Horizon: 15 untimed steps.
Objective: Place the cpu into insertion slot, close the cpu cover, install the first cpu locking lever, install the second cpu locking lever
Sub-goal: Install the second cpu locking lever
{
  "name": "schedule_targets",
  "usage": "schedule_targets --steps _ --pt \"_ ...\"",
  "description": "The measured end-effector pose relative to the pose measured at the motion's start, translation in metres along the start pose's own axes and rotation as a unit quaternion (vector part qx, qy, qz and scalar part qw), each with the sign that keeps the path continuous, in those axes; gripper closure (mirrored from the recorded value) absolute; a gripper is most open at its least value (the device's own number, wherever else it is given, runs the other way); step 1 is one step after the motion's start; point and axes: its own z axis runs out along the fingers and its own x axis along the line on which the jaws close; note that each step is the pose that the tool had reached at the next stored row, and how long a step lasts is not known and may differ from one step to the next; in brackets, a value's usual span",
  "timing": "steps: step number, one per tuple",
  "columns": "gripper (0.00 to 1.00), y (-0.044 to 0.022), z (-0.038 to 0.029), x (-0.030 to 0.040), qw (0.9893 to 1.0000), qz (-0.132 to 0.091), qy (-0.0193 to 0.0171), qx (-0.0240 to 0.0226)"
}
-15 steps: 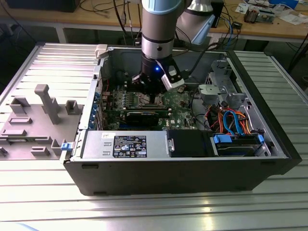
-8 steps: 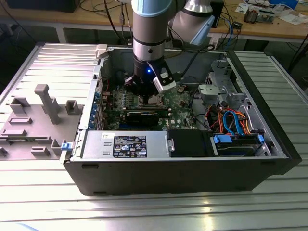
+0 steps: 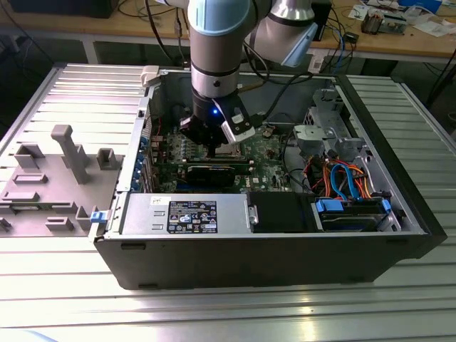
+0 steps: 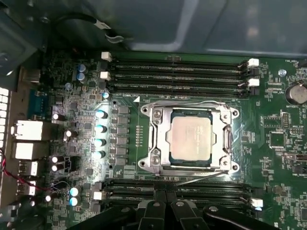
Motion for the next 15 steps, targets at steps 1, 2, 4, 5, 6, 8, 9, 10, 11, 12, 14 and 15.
schedule_targets --steps 1,2,4,5,6,8,9,10,11,12,14,15 --pt "0.89 -0.0011 0.0003 0.0008 1.0000 0.000 -0.0001 -0.0036" --pt "0.89 -0.0019 0.0005 0.0012 1.0000 0.000 -0.0003 -0.0080" --pt "0.89 -0.0033 0.0009 0.0017 0.9998 0.000 0.0005 -0.0174" --pt "0.89 -0.0035 0.0014 0.0017 0.9998 0.000 0.0032 -0.0183" --pt "0.89 -0.0036 0.0019 0.0017 0.9998 0.000 0.0071 -0.0184" --pt "0.89 -0.0038 0.0033 0.0016 0.9997 -0.001 0.0182 -0.0188" --pt "0.89 -0.0039 0.0039 0.0016 0.9996 -0.002 0.0216 -0.0189" --pt "0.89 -0.0040 0.0044 0.0015 0.9995 -0.003 0.0235 -0.0191" --pt "0.89 -0.0041 0.0045 0.0015 0.9995 -0.004 0.0237 -0.0191" --pt "0.89 -0.0044 0.0047 0.0014 0.9995 -0.005 0.0238 -0.0194" --pt "0.89 -0.0063 0.0049 0.0015 0.9995 -0.006 0.0239 -0.0200" --pt "0.89 -0.0072 0.0050 0.0015 0.9995 -0.006 0.0239 -0.0206"
